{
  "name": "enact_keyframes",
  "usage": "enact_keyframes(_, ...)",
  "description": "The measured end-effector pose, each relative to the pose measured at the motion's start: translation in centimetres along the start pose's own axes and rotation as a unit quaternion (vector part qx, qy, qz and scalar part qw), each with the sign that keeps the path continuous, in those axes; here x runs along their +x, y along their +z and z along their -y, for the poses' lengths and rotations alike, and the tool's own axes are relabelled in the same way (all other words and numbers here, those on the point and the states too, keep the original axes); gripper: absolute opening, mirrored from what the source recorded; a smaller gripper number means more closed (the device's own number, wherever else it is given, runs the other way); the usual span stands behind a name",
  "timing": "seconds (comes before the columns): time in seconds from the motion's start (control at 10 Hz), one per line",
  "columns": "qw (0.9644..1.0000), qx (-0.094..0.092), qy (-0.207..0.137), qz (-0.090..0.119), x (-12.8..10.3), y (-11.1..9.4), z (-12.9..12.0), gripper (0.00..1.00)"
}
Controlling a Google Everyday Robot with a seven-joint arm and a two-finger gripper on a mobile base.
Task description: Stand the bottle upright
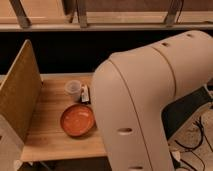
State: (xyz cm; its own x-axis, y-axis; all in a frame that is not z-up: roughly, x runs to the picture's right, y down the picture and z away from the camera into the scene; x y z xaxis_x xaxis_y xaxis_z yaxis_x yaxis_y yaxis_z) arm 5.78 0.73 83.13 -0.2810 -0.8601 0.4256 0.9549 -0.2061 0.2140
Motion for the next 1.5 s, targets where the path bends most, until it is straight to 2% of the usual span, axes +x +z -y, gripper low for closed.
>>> enact_keyframes(0.3, 1.0, 0.001, 0.002, 0.005, -0.2, 0.4, 0.0, 0.8)
enact_keyframes(0.4, 0.9998, 0.003, 0.002, 0.019, -0.8, 1.6, 0.4, 0.8)
enact_keyframes(0.5, 0.9989, 0.003, 0.005, 0.046, -2.0, 4.1, 1.2, 0.8)
enact_keyframes(0.7, 0.9965, -0.006, 0.004, 0.084, -3.4, 8.0, 2.8, 0.8)
enact_keyframes(0.9, 0.9954, -0.01, 0.006, 0.096, -3.2, 10.0, 3.5, 0.8)
enact_keyframes(1.1, 0.9944, -0.012, 0.011, 0.104, -3.0, 11.1, 3.8, 0.8)
enact_keyframes(1.5, 0.9911, 0.004, 0.035, 0.128, -3.6, 13.5, 4.4, 0.77)
